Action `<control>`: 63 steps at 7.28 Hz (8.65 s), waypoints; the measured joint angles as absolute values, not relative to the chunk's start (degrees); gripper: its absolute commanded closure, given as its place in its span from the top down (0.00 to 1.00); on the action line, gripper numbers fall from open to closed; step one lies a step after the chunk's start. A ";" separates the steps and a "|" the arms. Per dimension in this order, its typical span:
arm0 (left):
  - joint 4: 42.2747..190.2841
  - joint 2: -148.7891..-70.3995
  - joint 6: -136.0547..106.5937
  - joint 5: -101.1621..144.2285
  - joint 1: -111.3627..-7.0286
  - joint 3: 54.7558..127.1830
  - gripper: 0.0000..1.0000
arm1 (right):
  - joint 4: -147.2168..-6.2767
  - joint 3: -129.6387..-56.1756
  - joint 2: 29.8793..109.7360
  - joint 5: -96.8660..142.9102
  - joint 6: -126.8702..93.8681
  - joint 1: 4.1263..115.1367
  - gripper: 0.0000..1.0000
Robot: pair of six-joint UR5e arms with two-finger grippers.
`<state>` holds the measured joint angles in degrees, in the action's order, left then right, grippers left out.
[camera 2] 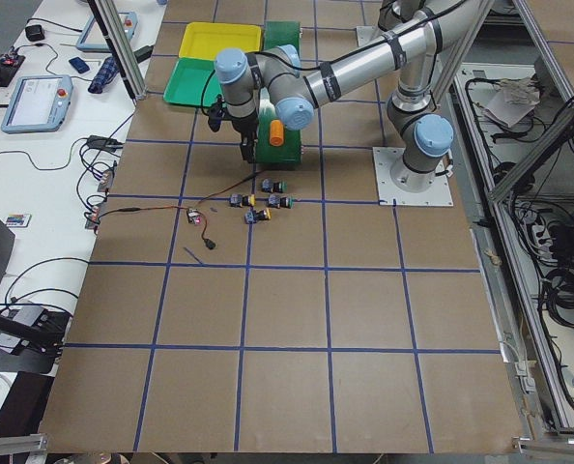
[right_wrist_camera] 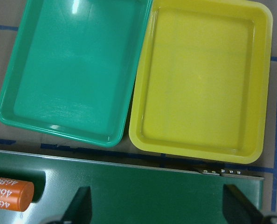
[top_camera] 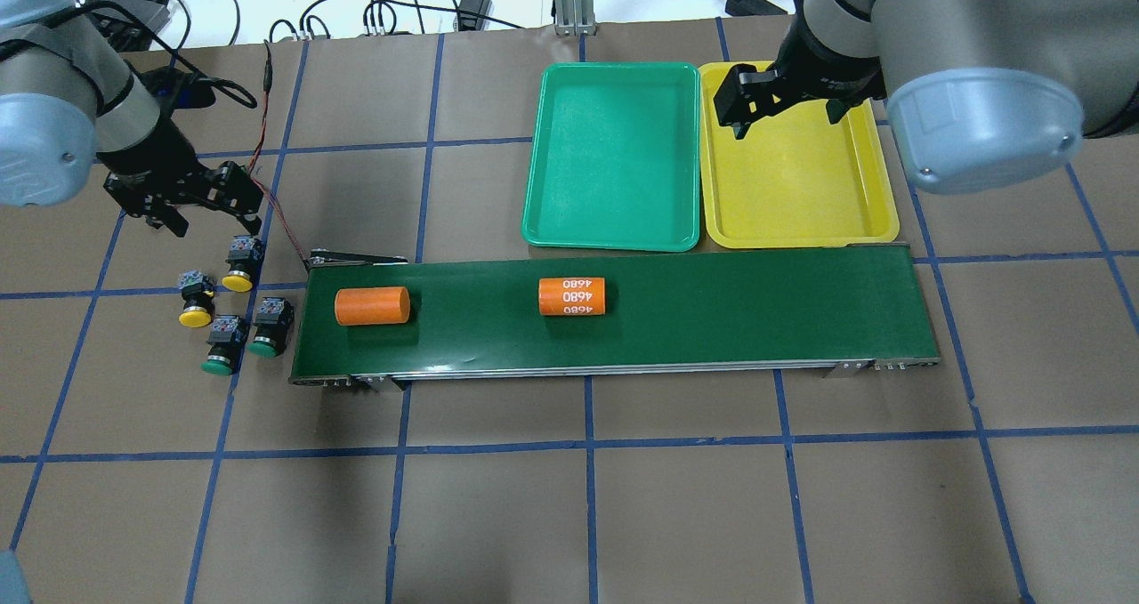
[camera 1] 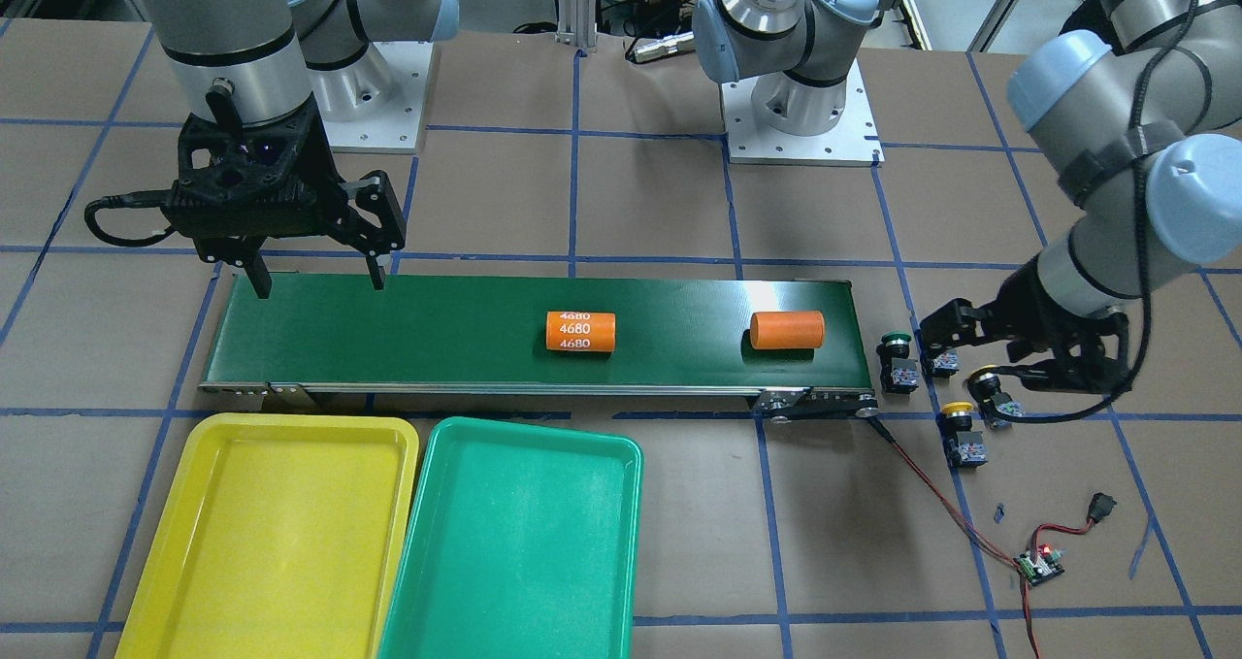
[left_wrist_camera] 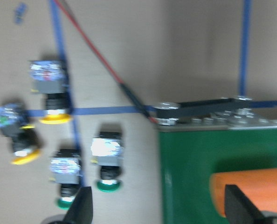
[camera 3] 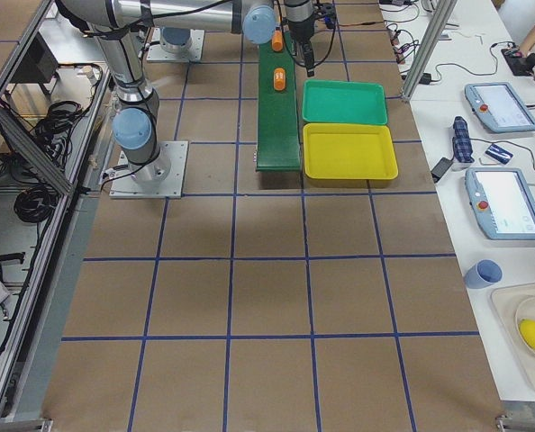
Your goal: Sort buttons by color to trays
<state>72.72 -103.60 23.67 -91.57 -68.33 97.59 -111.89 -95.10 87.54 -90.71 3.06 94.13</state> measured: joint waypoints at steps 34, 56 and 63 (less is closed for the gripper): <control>71.81 -104.96 18.72 -85.39 -79.40 105.58 1.00 | -113.10 -95.02 87.04 -90.79 3.10 94.09 1.00; 65.46 -117.92 32.99 -90.10 -67.32 92.96 0.00 | -113.08 -95.10 86.89 -90.88 2.98 94.17 1.00; 79.88 -106.81 19.28 -89.48 -78.32 92.58 0.00 | -112.03 -95.98 88.00 -93.12 3.12 94.66 1.00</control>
